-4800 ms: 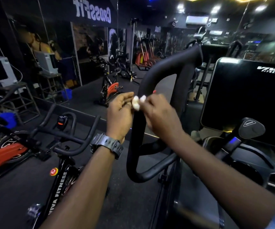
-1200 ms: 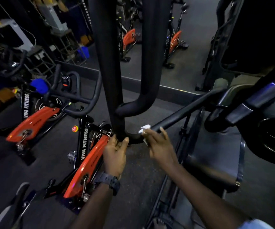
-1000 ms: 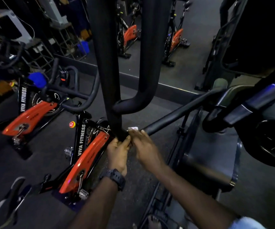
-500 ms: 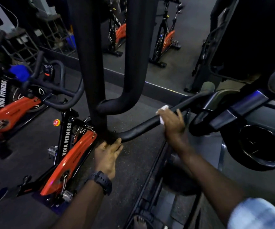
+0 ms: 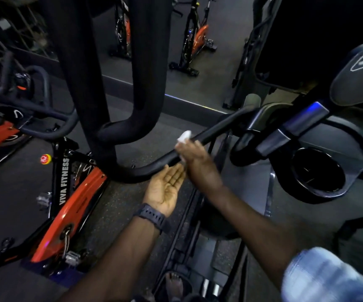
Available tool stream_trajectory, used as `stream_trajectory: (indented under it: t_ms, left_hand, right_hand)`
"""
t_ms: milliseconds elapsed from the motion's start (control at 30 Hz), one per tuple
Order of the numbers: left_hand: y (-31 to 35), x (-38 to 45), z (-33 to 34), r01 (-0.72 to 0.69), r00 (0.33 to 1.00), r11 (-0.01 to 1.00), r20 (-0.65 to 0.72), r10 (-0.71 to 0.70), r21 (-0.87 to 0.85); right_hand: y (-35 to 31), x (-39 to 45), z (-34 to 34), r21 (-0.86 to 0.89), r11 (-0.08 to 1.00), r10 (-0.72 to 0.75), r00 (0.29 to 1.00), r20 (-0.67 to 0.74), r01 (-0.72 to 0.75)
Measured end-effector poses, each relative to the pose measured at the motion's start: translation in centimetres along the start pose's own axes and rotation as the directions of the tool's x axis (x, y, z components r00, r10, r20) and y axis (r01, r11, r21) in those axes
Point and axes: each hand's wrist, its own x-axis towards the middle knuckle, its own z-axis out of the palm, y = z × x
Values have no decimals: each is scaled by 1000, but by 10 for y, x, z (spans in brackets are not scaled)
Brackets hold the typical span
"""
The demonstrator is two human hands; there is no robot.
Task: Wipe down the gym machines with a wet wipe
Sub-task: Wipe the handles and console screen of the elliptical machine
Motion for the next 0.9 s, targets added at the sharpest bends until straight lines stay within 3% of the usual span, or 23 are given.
stream_trajectory:
  t_ms: [67,100,167,200,233,267,333,367,400,433,500,533,600,633,700,767,867,900]
  left_hand:
    - [0,-2,-3,-37,999,994,3,37,105]
    - [0,-4,-4,-73,997,983,11,72,170]
    - [7,-4,-7,-224,974,898,58,218,378]
    - [11,-3,-8,-319,946,791,124,300,522]
    - [14,0,-9,-416,903,614,226,365,671]
    - [16,3,-11,-505,838,336,357,413,795]
    - [16,8,-15,-547,679,-286,617,398,787]
    - [15,11,-18,-522,630,-477,697,342,707]
    - [15,13,-19,-498,609,-580,736,295,645]
    - [14,16,-17,-484,593,-644,764,256,592]
    - [17,15,-7,-456,646,-704,746,159,545]
    - [20,15,-1,-429,694,-719,709,124,546]
    - [23,16,7,-372,785,-736,615,75,565]
    - [23,17,10,-351,805,-748,589,66,563]
    - [23,18,15,-332,820,-752,569,70,570]
    - [25,17,15,-312,837,-763,544,62,566]
    - [23,17,14,-292,863,-779,504,35,555]
    - [23,17,15,-287,869,-780,494,32,556]
  right_hand:
    - [-8,-7,-4,0,992,-123,991,62,123]
    - [1,-6,-11,-2,994,-108,993,41,108]
    - [27,-1,-20,-24,996,87,992,-90,-89]
    - [35,-1,-23,17,980,197,969,-151,-197]
    - [32,-2,-19,62,967,255,955,-153,-248]
    - [22,-2,-14,68,973,229,961,-156,-221]
    - [1,-5,-8,66,997,37,999,-19,-36]
    - [-9,-3,-15,55,998,-46,998,42,44]
    - [-6,-3,-25,-23,996,-83,994,70,85]
    - [-3,4,-40,-102,990,-90,994,58,96]
    - [17,2,-53,-224,972,75,997,-4,-74]
    - [29,-2,-49,-185,956,240,970,32,-230]
    - [31,-1,-47,-26,895,443,895,-47,-444]
    - [35,2,-32,-24,923,382,921,-82,-385]
    - [36,3,-8,-43,996,76,997,-28,-77]
    - [56,4,-17,-141,989,25,995,-96,-39]
    - [82,-10,-40,-39,897,435,897,-80,-439]
    - [80,-7,-40,39,888,459,883,-95,-458]
